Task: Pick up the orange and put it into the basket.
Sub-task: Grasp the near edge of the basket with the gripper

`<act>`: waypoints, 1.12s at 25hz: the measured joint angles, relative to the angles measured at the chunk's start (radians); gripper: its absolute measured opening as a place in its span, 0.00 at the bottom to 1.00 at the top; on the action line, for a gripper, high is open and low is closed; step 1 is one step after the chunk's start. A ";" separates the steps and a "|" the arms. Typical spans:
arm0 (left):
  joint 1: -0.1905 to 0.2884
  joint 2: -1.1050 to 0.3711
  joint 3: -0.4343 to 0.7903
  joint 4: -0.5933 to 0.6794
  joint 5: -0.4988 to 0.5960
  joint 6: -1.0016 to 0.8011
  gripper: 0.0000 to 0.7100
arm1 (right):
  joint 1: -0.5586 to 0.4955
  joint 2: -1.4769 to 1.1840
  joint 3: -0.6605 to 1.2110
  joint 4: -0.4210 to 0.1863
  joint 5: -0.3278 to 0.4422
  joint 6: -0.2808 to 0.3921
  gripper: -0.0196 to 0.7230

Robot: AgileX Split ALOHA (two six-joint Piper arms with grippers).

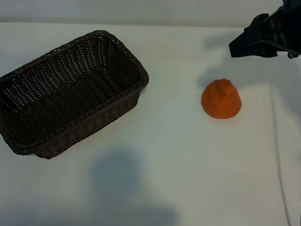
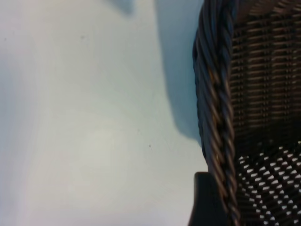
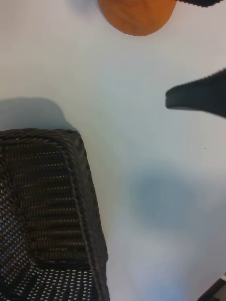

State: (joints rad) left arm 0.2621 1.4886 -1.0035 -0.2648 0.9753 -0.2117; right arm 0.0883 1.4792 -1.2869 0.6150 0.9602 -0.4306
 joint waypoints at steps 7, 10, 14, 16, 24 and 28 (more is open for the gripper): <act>0.000 0.031 0.000 0.000 -0.014 0.002 0.71 | 0.000 0.000 0.000 0.000 0.000 0.000 0.63; 0.000 0.051 0.000 0.000 -0.017 0.002 0.71 | 0.000 0.000 0.000 0.000 0.000 0.000 0.63; 0.000 0.075 0.000 0.000 -0.022 0.002 0.71 | 0.000 0.000 0.000 0.000 0.000 0.000 0.63; 0.000 0.088 0.001 0.000 -0.031 0.000 0.71 | 0.000 0.000 0.000 0.000 0.000 0.000 0.63; 0.000 0.155 0.020 0.000 -0.098 -0.004 0.71 | 0.000 0.000 0.000 0.000 0.000 0.000 0.63; 0.000 0.192 0.027 -0.002 -0.147 -0.004 0.71 | 0.000 0.000 0.000 0.000 0.000 0.001 0.63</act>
State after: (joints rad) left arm 0.2621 1.6804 -0.9761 -0.2670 0.8283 -0.2156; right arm 0.0883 1.4792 -1.2869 0.6150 0.9602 -0.4299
